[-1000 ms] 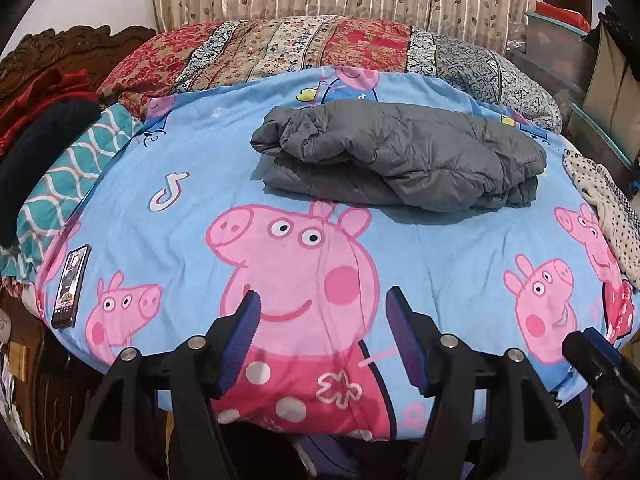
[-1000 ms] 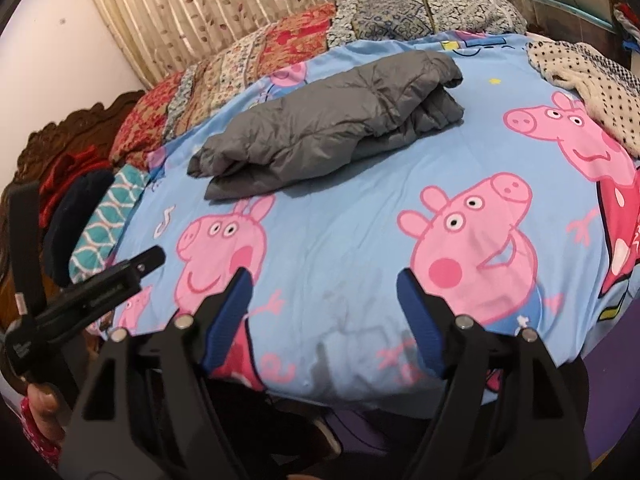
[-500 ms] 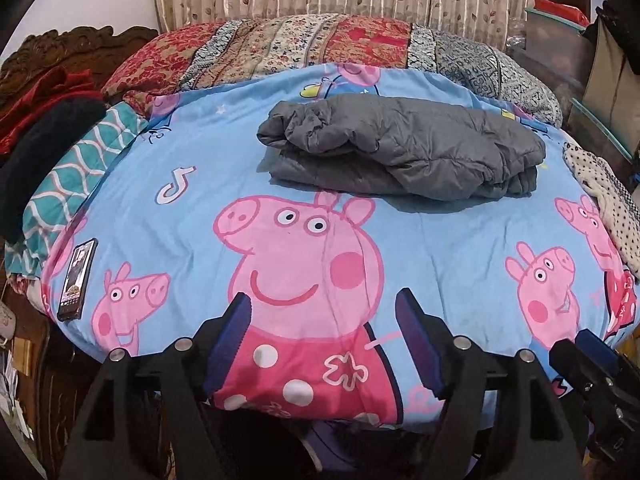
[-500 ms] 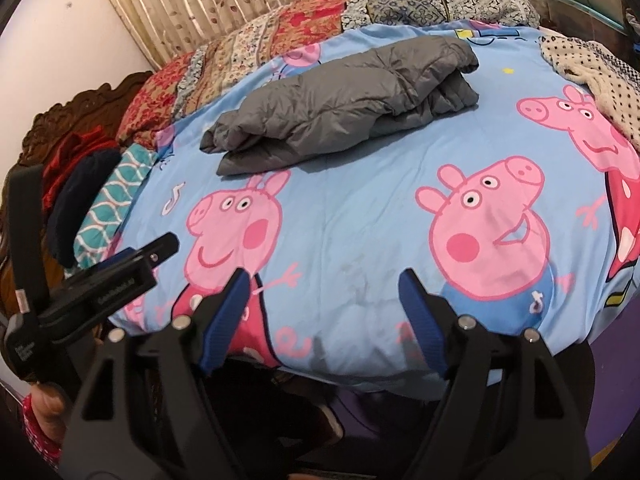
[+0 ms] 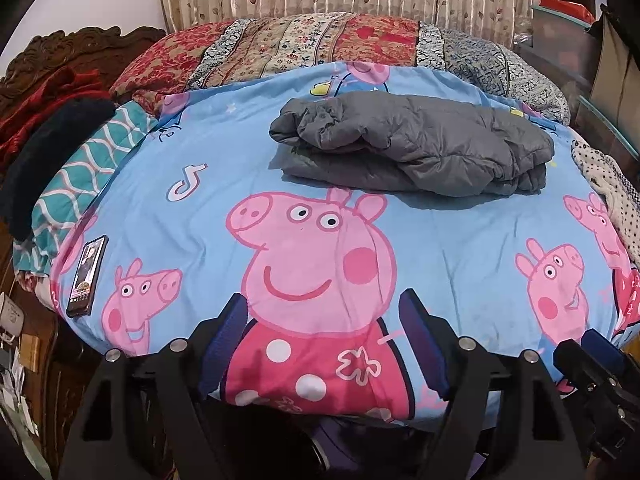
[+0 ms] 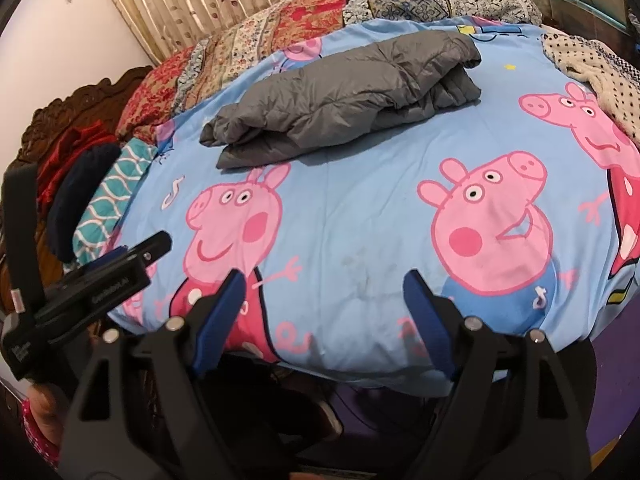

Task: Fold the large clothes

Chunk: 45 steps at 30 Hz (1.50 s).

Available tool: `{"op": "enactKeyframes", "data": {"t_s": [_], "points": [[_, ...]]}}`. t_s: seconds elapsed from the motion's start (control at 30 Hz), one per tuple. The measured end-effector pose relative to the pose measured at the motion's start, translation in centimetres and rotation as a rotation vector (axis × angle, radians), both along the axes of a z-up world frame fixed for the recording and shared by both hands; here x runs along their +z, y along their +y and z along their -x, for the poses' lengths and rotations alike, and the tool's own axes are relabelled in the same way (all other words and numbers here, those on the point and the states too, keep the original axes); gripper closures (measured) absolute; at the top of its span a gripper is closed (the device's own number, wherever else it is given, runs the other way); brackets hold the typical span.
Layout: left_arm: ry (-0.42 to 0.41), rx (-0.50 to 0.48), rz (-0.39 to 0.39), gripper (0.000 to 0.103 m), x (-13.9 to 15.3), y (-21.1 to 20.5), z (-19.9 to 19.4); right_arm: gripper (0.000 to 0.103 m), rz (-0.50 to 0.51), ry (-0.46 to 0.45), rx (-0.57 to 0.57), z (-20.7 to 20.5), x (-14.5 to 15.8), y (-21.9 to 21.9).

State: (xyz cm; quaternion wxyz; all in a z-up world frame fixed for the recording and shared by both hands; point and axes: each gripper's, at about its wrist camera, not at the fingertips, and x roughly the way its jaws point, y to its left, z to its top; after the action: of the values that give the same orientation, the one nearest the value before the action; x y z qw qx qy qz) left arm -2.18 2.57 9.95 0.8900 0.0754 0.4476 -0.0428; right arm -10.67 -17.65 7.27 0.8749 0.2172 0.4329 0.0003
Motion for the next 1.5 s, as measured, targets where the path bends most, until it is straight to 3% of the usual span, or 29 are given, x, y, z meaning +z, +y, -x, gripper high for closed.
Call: {"op": "enactKeyframes", "data": {"t_s": [0.63,0.97,1.5], "points": [[0.029,0.042,-0.049,0.010,-0.6,0.5,-0.7,0.025,-0.005,0.025,0.010,-0.6,-0.5,0.1],[-0.009,0.042,-0.097,0.009,-0.3,0.1,-0.3,0.025,-0.024,0.048,-0.001,-0.7,-1.2,-0.2],[-0.019,0.048,-0.099,0.007,-0.1,0.1,-0.2,0.025,-0.025,0.048,-0.001,-0.6,-1.3,-0.1]]}}
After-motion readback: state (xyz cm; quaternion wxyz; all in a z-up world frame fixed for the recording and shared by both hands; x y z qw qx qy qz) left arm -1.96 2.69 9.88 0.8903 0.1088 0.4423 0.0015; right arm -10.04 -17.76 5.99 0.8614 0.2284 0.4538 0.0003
